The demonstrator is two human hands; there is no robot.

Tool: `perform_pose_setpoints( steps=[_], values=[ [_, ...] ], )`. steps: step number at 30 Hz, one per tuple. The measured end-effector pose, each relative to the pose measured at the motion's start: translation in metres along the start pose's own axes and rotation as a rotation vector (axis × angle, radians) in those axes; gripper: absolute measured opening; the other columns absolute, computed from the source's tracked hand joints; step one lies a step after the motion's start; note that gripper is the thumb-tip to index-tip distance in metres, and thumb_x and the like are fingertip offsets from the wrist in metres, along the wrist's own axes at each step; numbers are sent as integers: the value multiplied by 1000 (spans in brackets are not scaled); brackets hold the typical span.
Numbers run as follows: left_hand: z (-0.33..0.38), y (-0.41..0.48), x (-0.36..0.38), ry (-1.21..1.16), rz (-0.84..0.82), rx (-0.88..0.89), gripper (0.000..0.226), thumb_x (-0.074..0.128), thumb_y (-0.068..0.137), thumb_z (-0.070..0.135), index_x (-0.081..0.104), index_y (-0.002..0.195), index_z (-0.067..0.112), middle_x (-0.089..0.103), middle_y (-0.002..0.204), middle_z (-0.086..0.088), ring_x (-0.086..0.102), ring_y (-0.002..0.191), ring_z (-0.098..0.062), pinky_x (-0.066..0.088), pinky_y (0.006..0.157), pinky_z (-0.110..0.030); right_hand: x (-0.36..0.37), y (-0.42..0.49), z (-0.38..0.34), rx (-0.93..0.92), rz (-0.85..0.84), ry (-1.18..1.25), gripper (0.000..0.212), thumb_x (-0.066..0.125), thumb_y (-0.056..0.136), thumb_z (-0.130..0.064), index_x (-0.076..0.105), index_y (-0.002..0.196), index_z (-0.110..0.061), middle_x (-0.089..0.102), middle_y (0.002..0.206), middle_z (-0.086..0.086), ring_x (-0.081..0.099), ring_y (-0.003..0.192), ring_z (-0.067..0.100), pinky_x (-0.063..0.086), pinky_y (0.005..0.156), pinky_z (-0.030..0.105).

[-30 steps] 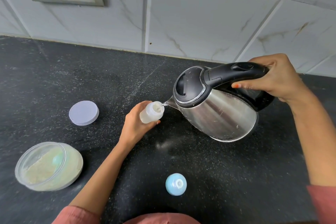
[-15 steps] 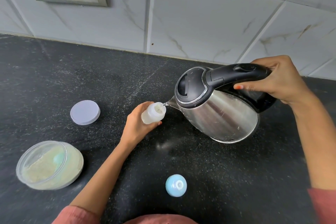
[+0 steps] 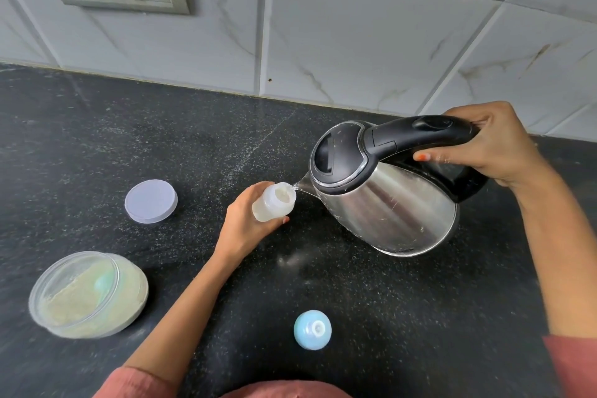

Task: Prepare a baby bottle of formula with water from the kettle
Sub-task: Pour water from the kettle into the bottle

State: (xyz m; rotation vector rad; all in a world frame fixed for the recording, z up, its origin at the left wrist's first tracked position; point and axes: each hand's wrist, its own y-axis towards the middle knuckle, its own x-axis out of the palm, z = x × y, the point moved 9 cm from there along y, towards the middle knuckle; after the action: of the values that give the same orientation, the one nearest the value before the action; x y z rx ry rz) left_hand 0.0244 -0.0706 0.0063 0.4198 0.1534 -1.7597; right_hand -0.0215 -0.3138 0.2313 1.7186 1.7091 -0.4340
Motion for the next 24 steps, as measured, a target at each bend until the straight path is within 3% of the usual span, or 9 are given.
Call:
perform_pose_setpoints(
  steps=[4, 8, 10, 13, 20, 24],
  values=[
    [2, -1, 1, -8, 5, -3, 62, 85, 62, 17, 56, 117, 22, 58, 114, 13, 54, 110, -9, 42, 94, -28, 0, -2, 4, -5, 4, 39, 24, 79, 44, -37, 69, 66, -38, 67, 62, -24, 61, 60, -4, 44, 57, 6],
    [5, -1, 3, -58, -7, -17, 61, 85, 62, 15, 55, 114, 26, 60, 112, 14, 56, 110, -10, 43, 95, -29, -1, -7, 14, 3, 26, 92, 43, 87, 34, -38, 70, 72, -47, 68, 66, -27, 63, 64, -7, 47, 60, 6],
    [5, -1, 5, -86, -11, -29, 61, 85, 62, 15, 54, 113, 28, 61, 113, 13, 57, 110, -10, 44, 95, -28, -1, -11, 22, 28, 51, 140, 43, 85, 35, -51, 70, 75, -46, 69, 69, -26, 62, 65, -5, 48, 61, 8],
    [7, -1, 6, -108, -8, -39, 61, 86, 61, 15, 53, 110, 32, 61, 112, 13, 58, 108, -8, 43, 92, -23, -3, -19, 35, 61, 98, 221, 46, 80, 35, -65, 71, 74, -43, 67, 62, -21, 57, 54, -2, 45, 47, 11],
    [10, -2, 6, -114, 17, -38, 62, 86, 60, 15, 51, 97, 51, 61, 104, 27, 57, 102, 6, 43, 85, -12, -18, -42, 66, 71, 251, 303, 23, 75, 47, -33, 72, 69, -37, 65, 54, -17, 51, 42, 0, 37, 38, 11],
    [8, -5, 8, -132, 23, -48, 66, 86, 60, 13, 51, 97, 55, 61, 106, 25, 57, 103, 5, 44, 83, -16, -30, -55, 81, 65, 330, 314, 24, 77, 51, -22, 72, 70, -36, 64, 55, -18, 52, 43, 0, 37, 39, 10]
  ],
)
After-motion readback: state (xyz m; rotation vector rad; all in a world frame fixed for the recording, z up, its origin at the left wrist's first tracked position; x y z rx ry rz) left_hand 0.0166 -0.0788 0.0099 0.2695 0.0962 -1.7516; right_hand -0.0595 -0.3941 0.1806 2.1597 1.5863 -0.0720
